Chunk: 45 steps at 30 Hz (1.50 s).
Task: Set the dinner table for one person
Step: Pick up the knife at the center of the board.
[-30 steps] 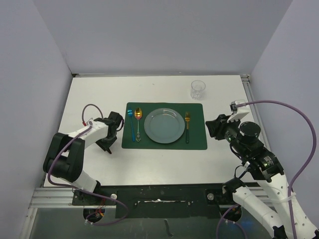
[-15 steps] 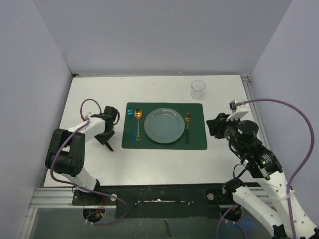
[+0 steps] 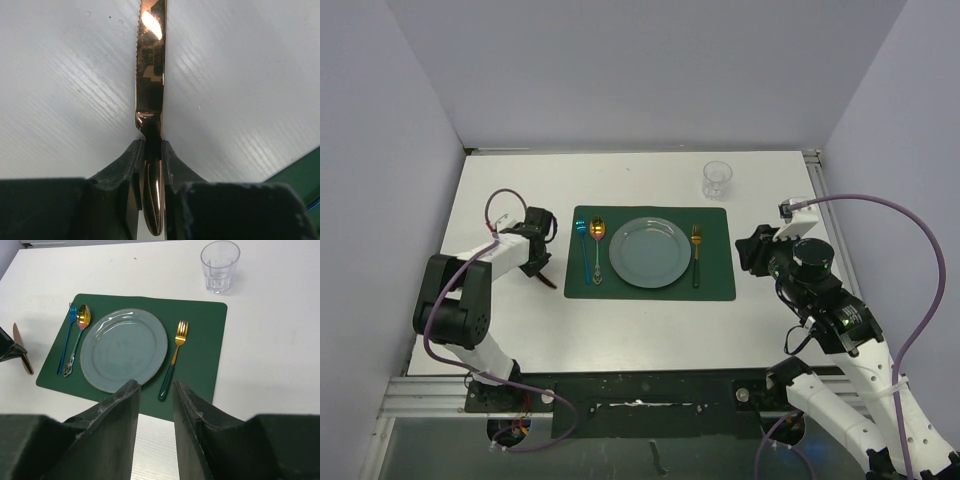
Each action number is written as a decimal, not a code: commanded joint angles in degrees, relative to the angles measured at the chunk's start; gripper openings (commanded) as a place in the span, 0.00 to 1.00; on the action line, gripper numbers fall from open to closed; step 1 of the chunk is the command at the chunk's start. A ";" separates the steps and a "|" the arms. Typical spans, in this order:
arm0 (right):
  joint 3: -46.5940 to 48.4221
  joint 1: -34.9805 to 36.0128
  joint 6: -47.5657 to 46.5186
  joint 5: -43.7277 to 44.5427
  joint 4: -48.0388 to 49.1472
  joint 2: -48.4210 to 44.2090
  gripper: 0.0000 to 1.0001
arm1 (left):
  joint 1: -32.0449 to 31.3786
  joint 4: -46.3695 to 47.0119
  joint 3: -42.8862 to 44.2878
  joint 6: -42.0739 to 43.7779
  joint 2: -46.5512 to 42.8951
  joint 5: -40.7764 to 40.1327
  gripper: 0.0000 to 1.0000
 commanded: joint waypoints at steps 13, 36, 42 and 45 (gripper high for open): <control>1.98 -0.32 -0.18 2.47 2.14 1.05 0.34 | 0.36 0.60 -6.07 2.11 3.90 7.66 0.00; 1.88 -0.32 -0.09 3.41 2.41 3.09 0.34 | 0.23 -4.60 -2.87 2.37 -10.14 1.92 0.00; 1.80 -0.33 -0.05 3.70 3.22 4.45 0.34 | 0.24 -8.12 1.12 3.60 -14.92 0.89 0.00; 1.62 -0.34 0.08 3.78 3.70 5.38 0.34 | 0.15 -8.06 1.71 4.70 -17.25 1.01 0.00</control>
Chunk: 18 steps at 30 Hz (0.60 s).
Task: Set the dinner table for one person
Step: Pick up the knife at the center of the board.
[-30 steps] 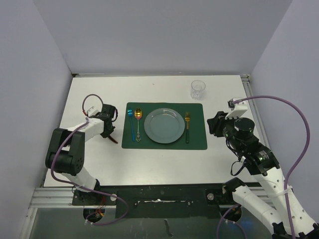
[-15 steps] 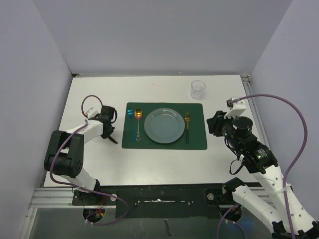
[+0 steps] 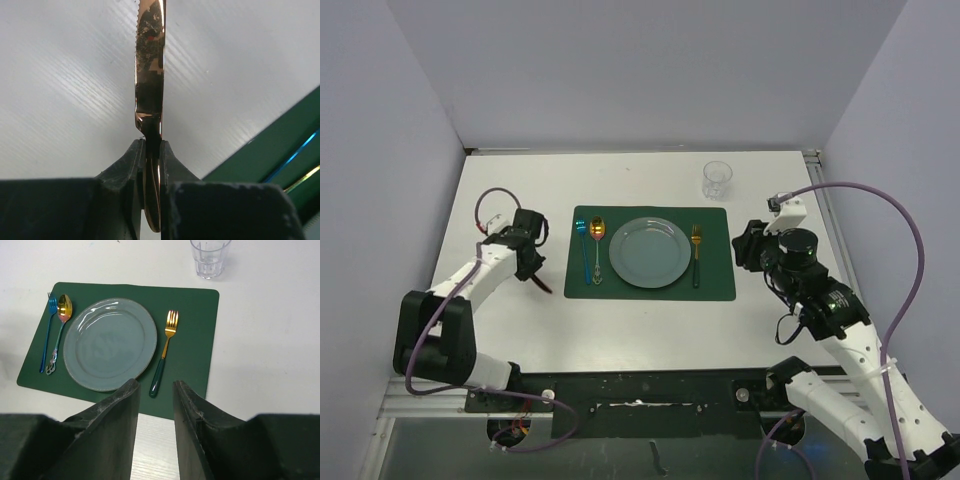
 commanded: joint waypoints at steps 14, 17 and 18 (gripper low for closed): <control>1.58 -0.37 1.50 1.55 3.96 3.09 0.34 | -10.04 3.01 13.79 5.14 2.18 1.57 0.00; 1.90 -0.32 1.90 2.09 3.23 3.01 0.34 | -12.37 5.05 17.67 6.49 5.52 3.16 0.00; 2.01 -0.37 1.97 2.39 2.89 3.01 0.34 | -13.31 5.69 18.77 6.92 6.29 3.74 0.00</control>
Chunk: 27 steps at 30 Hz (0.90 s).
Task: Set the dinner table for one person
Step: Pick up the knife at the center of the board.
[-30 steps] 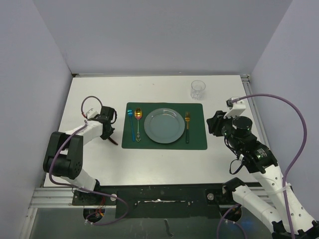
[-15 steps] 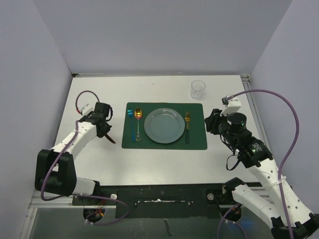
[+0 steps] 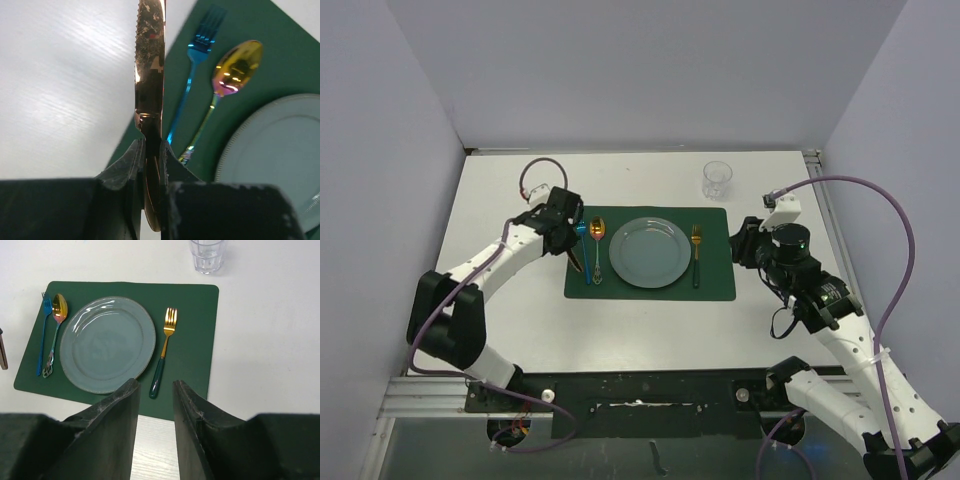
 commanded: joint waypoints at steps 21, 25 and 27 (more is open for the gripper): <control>7.37 -0.75 6.62 24.11 -8.36 4.44 0.34 | -17.78 13.75 27.98 14.62 20.72 15.26 0.00; 8.70 -1.04 7.64 26.08 -10.14 3.28 0.34 | -20.59 13.50 33.44 15.53 26.74 17.32 0.00; 9.26 -1.13 7.78 26.87 -10.75 2.32 0.34 | -22.02 12.91 36.57 15.70 29.69 17.95 0.00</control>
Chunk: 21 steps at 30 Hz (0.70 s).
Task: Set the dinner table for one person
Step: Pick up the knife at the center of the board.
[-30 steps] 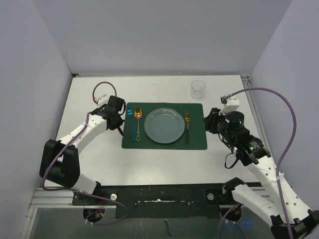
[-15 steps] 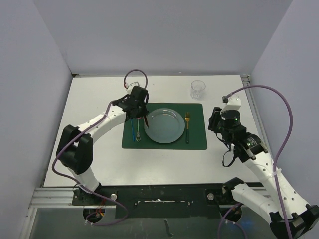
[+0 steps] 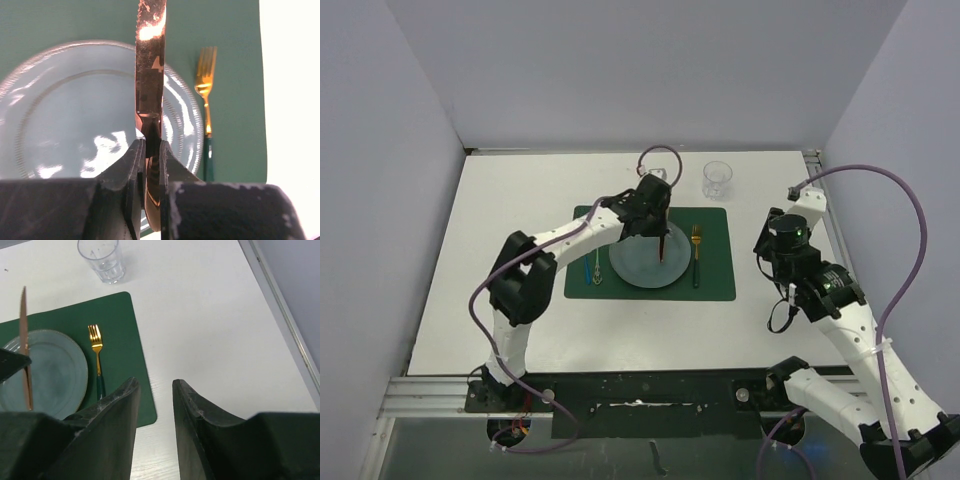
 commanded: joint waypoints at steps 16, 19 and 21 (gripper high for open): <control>5.45 -0.71 2.67 7.95 -6.86 -6.29 0.36 | -9.38 -2.90 36.71 -2.40 26.18 8.07 0.00; 5.61 -0.65 2.59 8.38 -6.99 -6.81 0.36 | -9.61 -2.51 36.31 -5.18 26.45 7.92 0.00; 5.68 -0.69 2.59 8.47 -7.15 -6.93 0.36 | -9.66 -2.45 35.91 -7.08 26.30 7.84 0.00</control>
